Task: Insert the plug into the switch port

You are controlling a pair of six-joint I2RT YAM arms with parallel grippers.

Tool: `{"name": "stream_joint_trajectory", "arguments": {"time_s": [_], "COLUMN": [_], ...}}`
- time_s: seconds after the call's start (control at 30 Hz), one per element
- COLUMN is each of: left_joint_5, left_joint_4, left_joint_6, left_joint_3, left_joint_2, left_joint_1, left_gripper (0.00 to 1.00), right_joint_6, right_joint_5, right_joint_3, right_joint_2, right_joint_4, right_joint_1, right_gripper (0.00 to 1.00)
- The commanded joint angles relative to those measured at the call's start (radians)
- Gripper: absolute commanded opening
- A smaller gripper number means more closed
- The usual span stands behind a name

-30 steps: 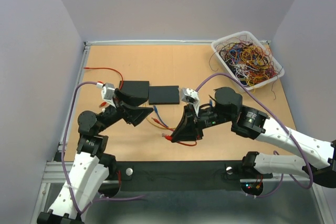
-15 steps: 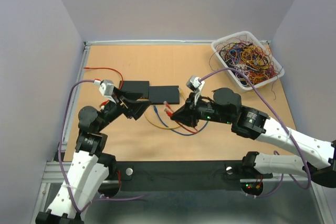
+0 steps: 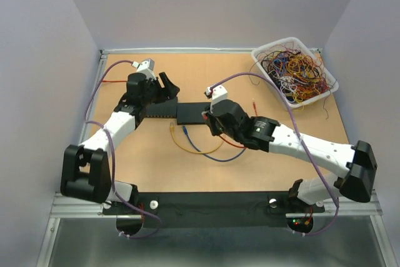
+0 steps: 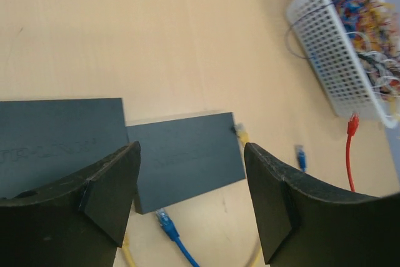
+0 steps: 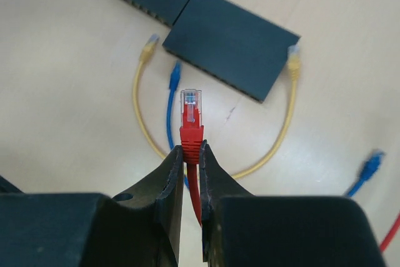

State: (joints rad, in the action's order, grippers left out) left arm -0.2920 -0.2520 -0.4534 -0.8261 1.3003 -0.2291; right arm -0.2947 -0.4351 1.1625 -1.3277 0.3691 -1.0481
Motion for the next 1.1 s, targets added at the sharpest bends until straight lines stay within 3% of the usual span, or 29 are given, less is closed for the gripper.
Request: {"name": "stream_joint_trajectory", "arguments": {"time_s": [0.0, 0.1, 0.23, 0.53, 0.73, 1.07], "left_joint_5": [-0.005, -0.015, -0.041, -0.173, -0.199, -0.188], "left_joint_4": [0.053, -0.001, -0.049, -0.038, 0.065, 0.083], "left_joint_6": [0.032, 0.015, 0.056, 0.104, 0.154, 0.156], "left_joint_3": [-0.094, -0.071, -0.112, -0.395, -0.577, -0.532], "left_joint_2": [0.085, 0.114, 0.186, 0.494, 0.692, 0.729], "left_joint_1": [-0.007, -0.027, -0.029, -0.062, -0.107, -0.119], "left_gripper": [0.76, 0.76, 0.76, 0.75, 0.73, 0.73], "right_joint_6": [-0.075, -0.118, -0.156, -0.202, -0.181, -0.143], "right_joint_5": [0.142, 0.228, 0.225, 0.260, 0.272, 0.279], "right_joint_3": [-0.023, -0.069, -0.112, -0.162, -0.167, -0.132], "right_joint_2": [-0.054, -0.132, -0.214, -0.349, -0.393, -0.472], "right_joint_4": [-0.087, -0.186, -0.239, -0.302, -0.306, -0.305], "right_joint_1": [-0.004, -0.004, -0.001, 0.108, 0.168, 0.232], "right_gripper": [0.00, 0.00, 0.00, 0.01, 0.00, 0.00]}}
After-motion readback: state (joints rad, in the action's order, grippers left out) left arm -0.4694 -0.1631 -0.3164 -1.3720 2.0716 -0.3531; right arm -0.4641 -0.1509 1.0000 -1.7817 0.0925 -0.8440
